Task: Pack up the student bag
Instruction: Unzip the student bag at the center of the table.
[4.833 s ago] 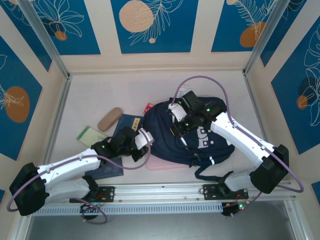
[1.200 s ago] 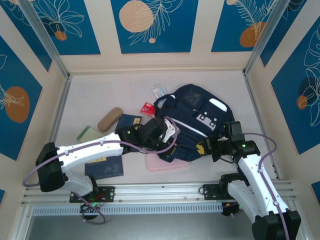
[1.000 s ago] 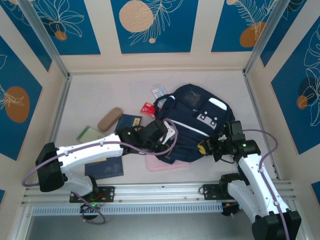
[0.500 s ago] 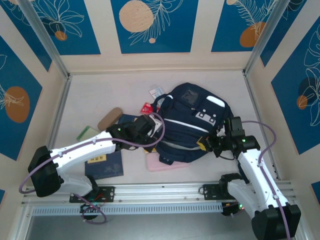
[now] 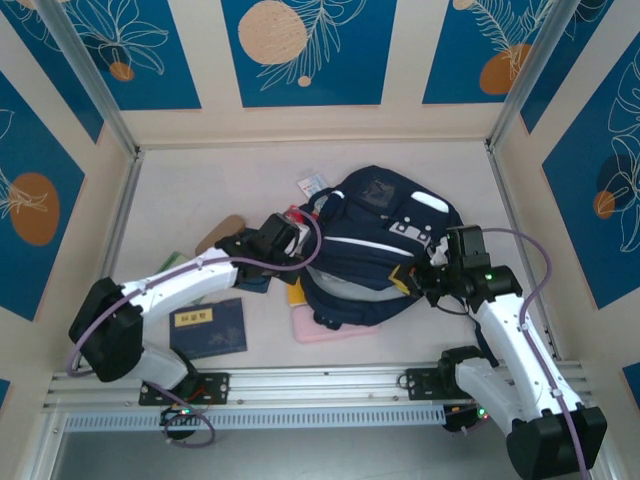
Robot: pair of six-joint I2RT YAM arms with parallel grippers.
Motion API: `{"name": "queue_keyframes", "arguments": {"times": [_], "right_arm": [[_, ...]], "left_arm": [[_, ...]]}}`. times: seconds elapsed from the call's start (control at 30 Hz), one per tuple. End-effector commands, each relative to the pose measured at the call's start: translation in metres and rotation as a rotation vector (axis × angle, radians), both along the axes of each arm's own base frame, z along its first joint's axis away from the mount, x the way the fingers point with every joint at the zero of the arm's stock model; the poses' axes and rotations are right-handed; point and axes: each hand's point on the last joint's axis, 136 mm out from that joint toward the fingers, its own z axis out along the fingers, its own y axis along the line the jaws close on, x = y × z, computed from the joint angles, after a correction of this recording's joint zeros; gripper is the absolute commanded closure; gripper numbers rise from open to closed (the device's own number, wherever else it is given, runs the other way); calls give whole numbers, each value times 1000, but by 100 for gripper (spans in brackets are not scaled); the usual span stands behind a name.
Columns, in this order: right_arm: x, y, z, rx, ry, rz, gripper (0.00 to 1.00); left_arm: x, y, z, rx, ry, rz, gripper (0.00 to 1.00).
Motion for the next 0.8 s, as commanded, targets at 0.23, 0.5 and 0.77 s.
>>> {"name": "queue_keyframes", "arguments": {"times": [0.23,0.5,0.77], "right_arm": [[-9,26,56,166,-68,177,100],[-24,23,54,142,-54,233,100],[-30,31,63,173,-73,318,100]], "left_arm": [[67,-17,11,-123,-63,11,100],[98,-28,26,-292,-106,-39,100],[122,-68,19,-461,-59,-152,100]]}}
